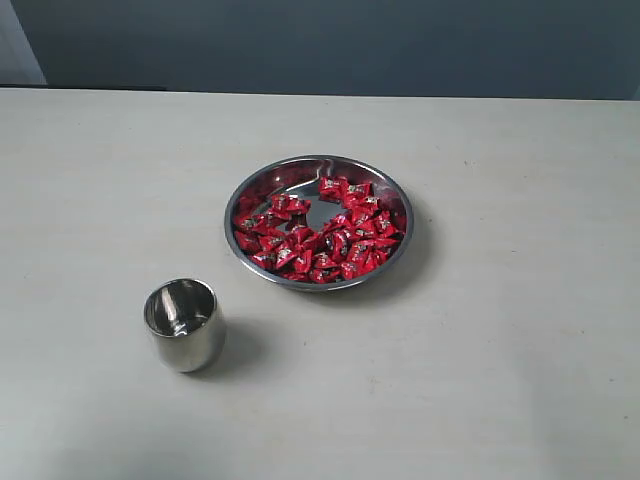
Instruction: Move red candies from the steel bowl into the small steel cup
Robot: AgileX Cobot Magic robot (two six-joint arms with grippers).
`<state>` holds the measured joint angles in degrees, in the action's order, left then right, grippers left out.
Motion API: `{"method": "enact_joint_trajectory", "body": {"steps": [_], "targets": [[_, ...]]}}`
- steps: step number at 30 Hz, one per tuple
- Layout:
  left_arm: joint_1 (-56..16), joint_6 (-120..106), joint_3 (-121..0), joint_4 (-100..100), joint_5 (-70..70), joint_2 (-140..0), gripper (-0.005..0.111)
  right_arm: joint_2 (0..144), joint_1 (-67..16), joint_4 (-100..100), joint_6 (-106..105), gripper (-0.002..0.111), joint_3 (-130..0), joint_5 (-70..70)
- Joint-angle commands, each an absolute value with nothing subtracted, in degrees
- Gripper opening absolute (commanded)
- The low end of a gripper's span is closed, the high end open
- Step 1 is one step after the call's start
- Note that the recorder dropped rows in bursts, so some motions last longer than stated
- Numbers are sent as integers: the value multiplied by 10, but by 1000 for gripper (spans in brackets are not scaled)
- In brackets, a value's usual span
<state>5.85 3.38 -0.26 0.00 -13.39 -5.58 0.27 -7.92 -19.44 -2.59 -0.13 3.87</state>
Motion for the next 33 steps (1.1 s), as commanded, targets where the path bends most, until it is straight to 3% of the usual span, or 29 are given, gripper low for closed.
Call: {"method": "enact_joint_trajectory", "body": {"steps": [1, 8, 22, 26, 29, 33], "targets": [[56, 35, 0, -3, -133, -53, 0, 0, -81, -189, -30, -1, 0, -77], [56, 35, 0, -3, -133, -53, 0, 0, -81, -271, 110, -1, 0, -155], [56, 35, 0, -3, -133, -53, 0, 0, -80, -271, 177, -1, 0, -12], [56, 35, 0, -3, -133, -53, 0, 0, -80, -168, 174, -1, 0, -144], [56, 35, 0, -3, -133, -53, 0, 35, -80, -104, 162, -1, -74, -129], [56, 35, 0, -3, -133, -53, 0, 236, -80, 7, 120, -1, -263, -30]]}}
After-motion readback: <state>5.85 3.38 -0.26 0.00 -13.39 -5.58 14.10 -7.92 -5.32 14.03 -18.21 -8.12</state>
